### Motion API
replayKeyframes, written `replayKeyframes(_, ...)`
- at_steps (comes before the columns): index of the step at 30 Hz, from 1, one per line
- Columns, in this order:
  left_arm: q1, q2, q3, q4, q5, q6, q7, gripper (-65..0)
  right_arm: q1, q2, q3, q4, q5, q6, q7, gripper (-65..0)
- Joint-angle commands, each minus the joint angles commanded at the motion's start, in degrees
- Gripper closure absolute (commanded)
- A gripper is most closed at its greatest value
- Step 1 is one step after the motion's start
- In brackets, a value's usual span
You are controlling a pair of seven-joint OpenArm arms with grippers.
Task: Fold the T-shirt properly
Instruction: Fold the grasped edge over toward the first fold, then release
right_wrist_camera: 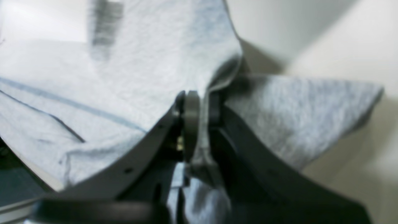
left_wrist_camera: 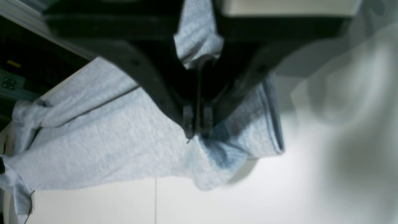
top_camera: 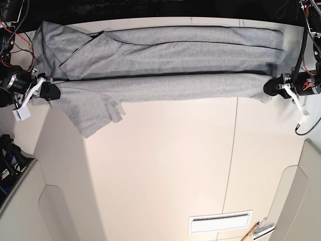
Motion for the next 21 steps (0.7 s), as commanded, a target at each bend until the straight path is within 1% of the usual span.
replayKeyframes(2,0.3,-0.1,0.0,0.0,0.0,0.0,0.2,0.0,-0.9,0.0,0.5,0.0,1.0,0.22,0.0,0.0)
replayKeyframes(5,0.3,-0.1,0.0,0.0,0.0,0.0,0.6,0.0,-1.9,0.0,0.9,0.0,1.0,0.24,0.0,0.0)
replayKeyframes(9,0.3,-0.1,0.0,0.0,-0.1,0.0,0.5,0.0,-2.5,-0.6,0.9,0.0,0.1,0.17,0.0,0.0)
replayKeyframes(11,0.3,-0.1,0.0,0.0,-0.9,0.0,0.3,0.0,-2.5,-0.6,0.9,0.0,-1.2,0.15,0.1,-0.1)
replayKeyframes(13,0.3,-0.1,0.0,0.0,-0.9,0.0,0.3,0.0,-2.5,-0.6,0.9,0.0,-1.6,-0.04,0.1,-20.7)
replayKeyframes(14,0.3,-0.1,0.0,0.0,-0.9,0.0,0.4,0.0,-2.4,-0.6,0.9,0.0,-1.5,-0.11,0.3,-27.6)
replayKeyframes(15,0.3,-0.1,0.0,0.0,-0.9,0.0,0.4,0.0,-2.2,-0.6,0.9,0.0,-1.6,-0.09,0.9,-30.0)
replayKeyframes(17,0.3,-0.1,0.0,0.0,-0.9,0.0,0.3,0.0,-1.0,-0.6,1.1,0.0,-2.0,-0.09,2.0,-30.0)
replayKeyframes(21,0.3,-0.1,0.0,0.0,-0.9,0.0,0.4,0.0,3.1,-0.6,1.7,0.0,-4.3,-0.26,2.4,-30.0)
